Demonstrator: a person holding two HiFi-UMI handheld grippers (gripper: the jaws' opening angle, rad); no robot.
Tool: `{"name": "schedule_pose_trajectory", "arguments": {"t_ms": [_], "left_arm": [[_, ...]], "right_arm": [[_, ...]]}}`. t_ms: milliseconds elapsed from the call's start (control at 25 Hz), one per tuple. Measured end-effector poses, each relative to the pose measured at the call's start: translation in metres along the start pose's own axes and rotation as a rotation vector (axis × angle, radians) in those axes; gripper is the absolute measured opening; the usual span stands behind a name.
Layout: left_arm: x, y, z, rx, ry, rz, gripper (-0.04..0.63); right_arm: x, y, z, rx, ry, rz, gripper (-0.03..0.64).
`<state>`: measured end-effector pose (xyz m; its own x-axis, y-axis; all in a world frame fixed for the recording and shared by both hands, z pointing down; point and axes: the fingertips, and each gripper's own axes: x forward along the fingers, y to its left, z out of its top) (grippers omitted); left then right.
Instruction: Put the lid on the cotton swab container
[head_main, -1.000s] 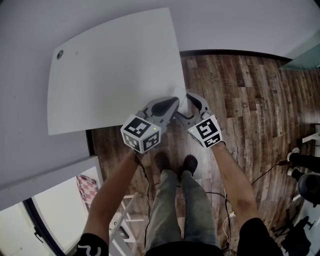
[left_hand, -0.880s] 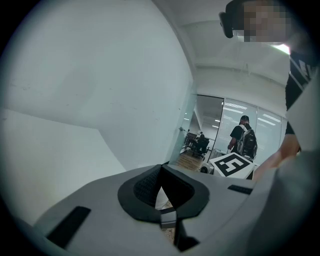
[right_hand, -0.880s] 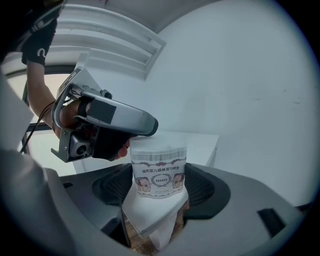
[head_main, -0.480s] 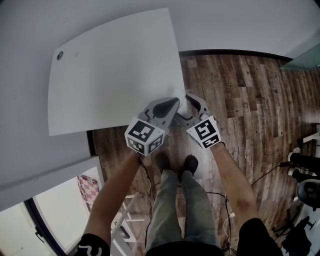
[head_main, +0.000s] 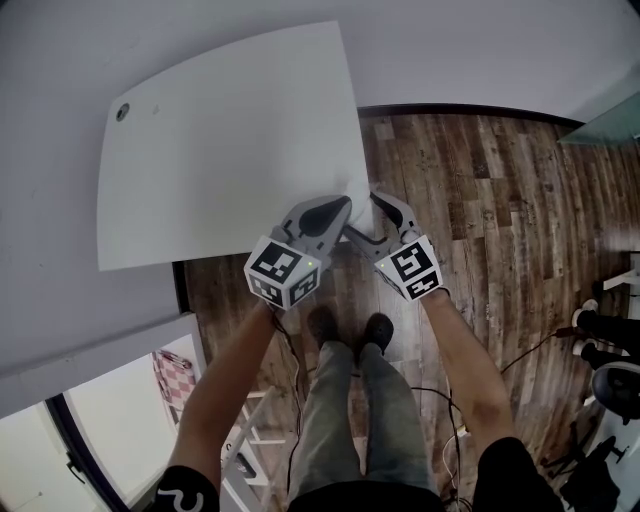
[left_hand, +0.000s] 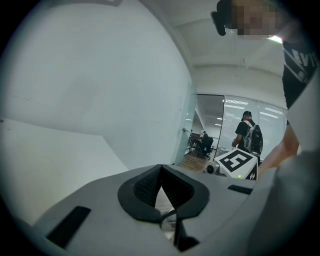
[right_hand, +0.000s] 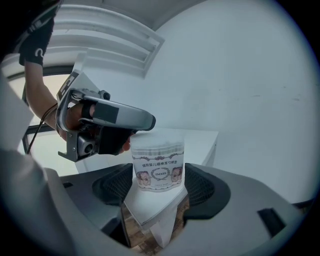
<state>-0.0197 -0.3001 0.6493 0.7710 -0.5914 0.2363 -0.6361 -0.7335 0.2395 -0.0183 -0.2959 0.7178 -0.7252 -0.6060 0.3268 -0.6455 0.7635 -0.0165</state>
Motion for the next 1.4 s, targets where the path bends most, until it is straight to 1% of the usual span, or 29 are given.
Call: {"name": "schedule_pose_trajectory", "arguments": {"t_ms": [240,400,600,760,1080,1240,1400], "left_arm": [[-0.019,0.002,0.018,-0.029,-0.013,0.047,0.025],[-0.035,0.000,0.029,-0.070,-0.012,0.080,0.025],[-0.054,-0.013,0.049,-0.095,-0.017,0.119,0.025],[-0.074,-0.022,0.074,-0.119,-0.033,0.139,0.025],[-0.104,-0.043,0.129,-0.096,-0.054,0.165,0.025],[-0.120,-0.050,0.152,-0.080,-0.069,0.175,0.025],[-0.132,-0.056,0.175,-0.056,-0.093,0.186,0.025]], "right_arm": [[-0.030,0.002,0.005,0.025,0.024,-0.009,0.339],[-0.051,-0.002,0.032,0.045,0.009,-0.031,0.330],[-0.080,-0.007,0.071,0.055,-0.009,-0.078,0.291],[-0.102,-0.005,0.101,0.081,-0.018,-0.120,0.244],[-0.149,-0.010,0.147,0.087,-0.005,-0.224,0.100],[-0.167,-0.010,0.175,0.075,-0.023,-0.253,0.062],[-0.174,-0.011,0.202,0.041,-0.041,-0.266,0.033]]}}
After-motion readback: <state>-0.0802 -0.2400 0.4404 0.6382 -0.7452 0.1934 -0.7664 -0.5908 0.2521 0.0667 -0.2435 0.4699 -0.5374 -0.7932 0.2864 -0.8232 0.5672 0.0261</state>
